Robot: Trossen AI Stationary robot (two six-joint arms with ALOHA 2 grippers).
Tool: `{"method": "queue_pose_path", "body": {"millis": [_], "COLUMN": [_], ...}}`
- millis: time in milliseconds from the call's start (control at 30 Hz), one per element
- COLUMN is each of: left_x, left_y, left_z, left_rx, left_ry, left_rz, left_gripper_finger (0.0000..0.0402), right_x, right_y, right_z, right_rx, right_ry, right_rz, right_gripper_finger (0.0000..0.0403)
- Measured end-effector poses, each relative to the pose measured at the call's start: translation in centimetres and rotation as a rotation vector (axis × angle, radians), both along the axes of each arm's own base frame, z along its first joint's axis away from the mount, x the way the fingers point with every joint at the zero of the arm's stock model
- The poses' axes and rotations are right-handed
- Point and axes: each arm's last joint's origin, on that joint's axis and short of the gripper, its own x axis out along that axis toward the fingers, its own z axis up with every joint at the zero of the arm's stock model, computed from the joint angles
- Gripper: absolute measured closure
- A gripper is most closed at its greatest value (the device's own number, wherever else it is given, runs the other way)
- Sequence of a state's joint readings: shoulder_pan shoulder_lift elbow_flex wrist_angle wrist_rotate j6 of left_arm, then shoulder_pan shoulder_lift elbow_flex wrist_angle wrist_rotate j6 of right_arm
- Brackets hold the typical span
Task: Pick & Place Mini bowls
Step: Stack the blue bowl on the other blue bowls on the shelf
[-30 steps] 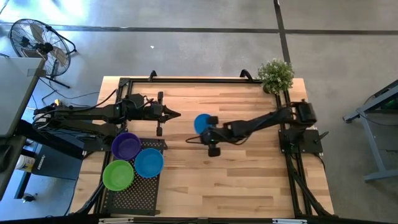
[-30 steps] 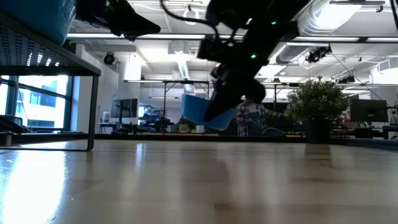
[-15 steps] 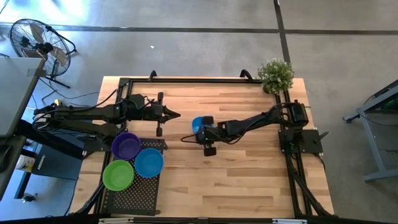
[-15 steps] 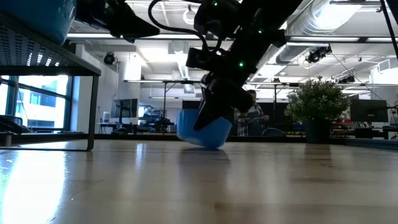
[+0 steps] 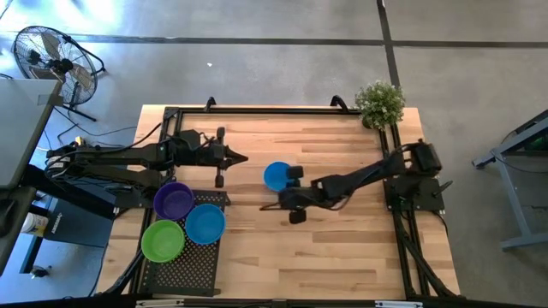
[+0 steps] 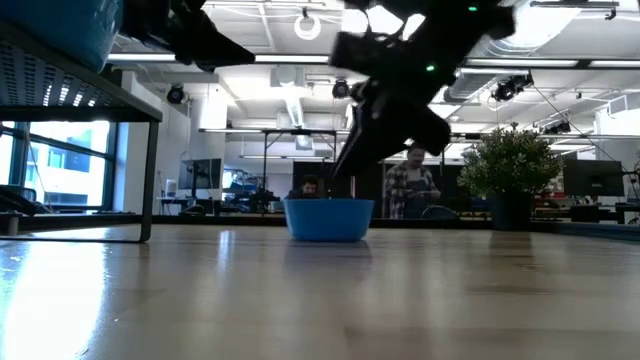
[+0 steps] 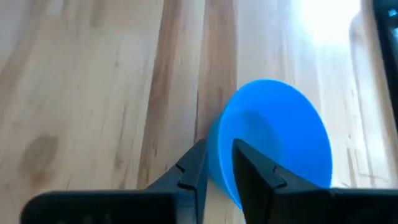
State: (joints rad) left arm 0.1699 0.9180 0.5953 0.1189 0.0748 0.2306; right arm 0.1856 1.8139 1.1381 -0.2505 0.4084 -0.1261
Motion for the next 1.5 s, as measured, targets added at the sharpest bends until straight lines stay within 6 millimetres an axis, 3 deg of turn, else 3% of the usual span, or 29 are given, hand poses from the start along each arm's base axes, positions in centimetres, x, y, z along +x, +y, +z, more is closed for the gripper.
{"method": "queue_pose_path", "body": {"millis": [233,400,500,733,1067,1300,1500], "left_x": [0.5,1.7,2.5,4.1,5.9,7.4,9.2], "left_y": [0.0,0.2,0.4,0.6,0.8,-1.2,-3.0], "left_z": [-0.3,0.1,0.0,-0.4,-1.1,-1.7,-3.0], "left_rx": [-0.014,-0.021,-0.013,-0.019,-0.07,-0.023,0.012], "left_ry": [0.046,0.105,0.12,0.217,0.326,0.37,0.459], "left_rz": [-0.023,-0.022,-0.024,-0.028,-0.05,-0.11,-0.123], "left_gripper_finger": [0.0401,0.0401,0.0401,0.0401,0.0401,0.0395,0.034], "right_x": [-5.8,-9.5,-10.4,-9.1,-6.8,-6.1,-5.9], "right_y": [-1.0,-3.4,-4.8,-6.2,-6.6,-7.0,-7.0], "right_z": [-0.7,-1.4,-2.4,-4.3,-5.0,-4.9,-4.6], "right_rx": [0.11,0.208,0.276,0.359,0.389,0.369,0.371], "right_ry": [-0.242,-0.347,-0.336,-0.31,-0.312,-0.357,-0.395], "right_rz": [-0.026,-0.264,-0.32,-0.283,-0.222,-0.215,-0.209], "right_gripper_finger": [0.0384,0.0401,0.0397,0.04,0.04,0.0401,0.0401]}}
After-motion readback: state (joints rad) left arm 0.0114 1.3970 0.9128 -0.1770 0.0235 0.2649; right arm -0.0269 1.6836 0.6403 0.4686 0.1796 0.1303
